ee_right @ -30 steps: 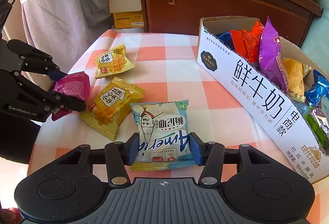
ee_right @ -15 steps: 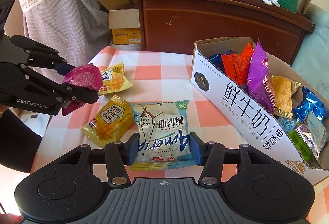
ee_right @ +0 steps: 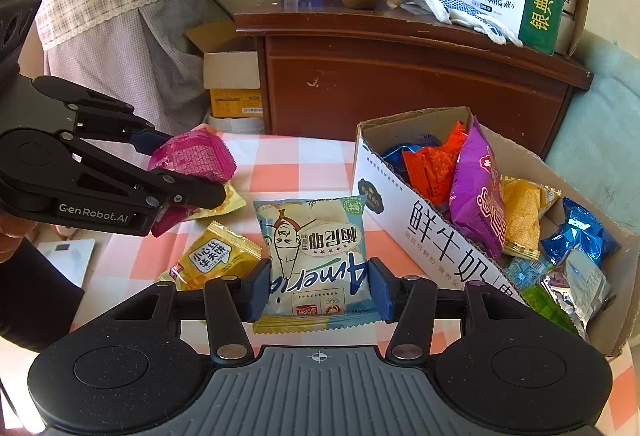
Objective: Organize snacks
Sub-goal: 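Lift and carry both packets over the milk box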
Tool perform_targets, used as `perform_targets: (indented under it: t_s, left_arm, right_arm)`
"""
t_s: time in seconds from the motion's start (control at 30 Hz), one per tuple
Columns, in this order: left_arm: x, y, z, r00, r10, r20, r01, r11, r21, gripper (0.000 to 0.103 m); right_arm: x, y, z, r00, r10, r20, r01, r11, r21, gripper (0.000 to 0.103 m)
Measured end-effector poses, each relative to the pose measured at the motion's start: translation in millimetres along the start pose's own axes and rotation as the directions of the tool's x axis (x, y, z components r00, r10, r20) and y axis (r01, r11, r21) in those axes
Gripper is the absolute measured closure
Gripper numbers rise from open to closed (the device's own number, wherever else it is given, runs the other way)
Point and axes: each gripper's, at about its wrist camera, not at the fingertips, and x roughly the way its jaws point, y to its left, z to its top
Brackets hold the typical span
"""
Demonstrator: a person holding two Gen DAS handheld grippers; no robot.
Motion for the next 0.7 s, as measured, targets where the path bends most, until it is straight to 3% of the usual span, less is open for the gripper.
perform_targets:
  t_s: [0.3, 0.7]
  left_arm:
    - [6.4, -12.1, 26.8, 0.999, -0.011, 0.046, 0.012, 1.000, -0.027, 0.063]
    - [26.4, -31.5, 68.3, 0.994, -0.044, 0.097, 0.047, 0.999, -0.027, 0.063]
  right_arm:
    - [-17.2, -14.6, 7.2, 0.998, -0.042, 0.045, 0.040, 0.999, 0.030, 0.053]
    - [-36.1, -62.2, 18.5, 0.985, -0.146, 0.091, 0.134, 0.983, 0.125, 0.053]
